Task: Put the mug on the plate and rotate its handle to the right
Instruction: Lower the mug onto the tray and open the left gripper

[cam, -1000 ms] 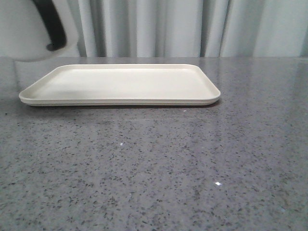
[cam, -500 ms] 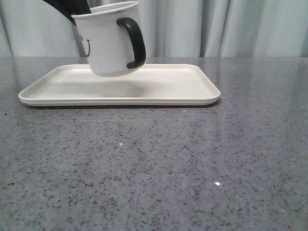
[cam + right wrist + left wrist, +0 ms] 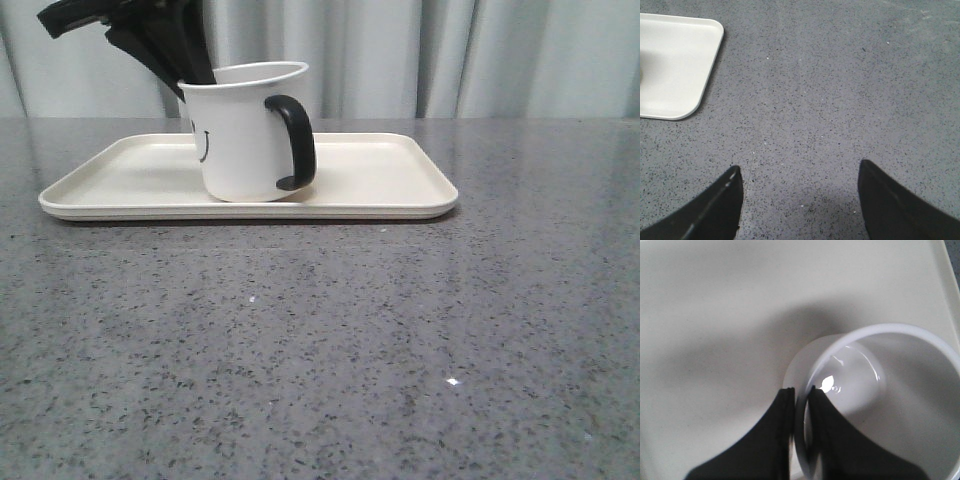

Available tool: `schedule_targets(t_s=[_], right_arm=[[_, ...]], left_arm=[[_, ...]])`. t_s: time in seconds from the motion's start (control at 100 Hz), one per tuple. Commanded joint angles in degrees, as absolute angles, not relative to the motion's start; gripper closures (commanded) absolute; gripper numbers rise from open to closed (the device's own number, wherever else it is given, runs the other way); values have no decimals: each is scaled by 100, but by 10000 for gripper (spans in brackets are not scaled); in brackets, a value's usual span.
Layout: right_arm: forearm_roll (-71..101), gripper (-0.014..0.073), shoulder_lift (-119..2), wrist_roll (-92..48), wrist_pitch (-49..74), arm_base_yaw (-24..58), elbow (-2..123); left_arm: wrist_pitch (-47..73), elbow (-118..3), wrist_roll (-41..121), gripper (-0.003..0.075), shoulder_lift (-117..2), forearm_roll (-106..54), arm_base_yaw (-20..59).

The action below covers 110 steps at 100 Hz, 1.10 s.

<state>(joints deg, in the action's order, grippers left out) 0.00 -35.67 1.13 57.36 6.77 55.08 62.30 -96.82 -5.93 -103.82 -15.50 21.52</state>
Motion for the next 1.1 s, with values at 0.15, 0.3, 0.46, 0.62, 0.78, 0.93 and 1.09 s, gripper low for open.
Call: schedule_targets(t_s=[0.15,0.3,0.46,0.62,0.78,0.93,1.09], right_arm=[[0,96,-3613,101,5322,647,5702],[0,96,-3613,101,5322,647,5702],[0,96,-3613,101,5322,647,5702],[0,96,-3613,101,5322,647,5702],[0,96,-3613,101,5327,647,5702],[0,96,-3613,101,5339,647,5702],[0,96,-3613,101,5345,647,5702]], left_arm=[[6076,-9886,-634,741,-10168,-1654,2195],[6085,-9886,-596,740,-10168,-1654,2195],[6036,-9886,-596,739,-10173,-1654,2195],[6036,-9886,-541,734,-10173,-1691,2195],[6006,-9886,-425,625,-10173,-1857,2210],[6006,-9886,-425,465,-10173,-1857,2214],[6006,-9886,-425,358,-10173,-1857,2214]])
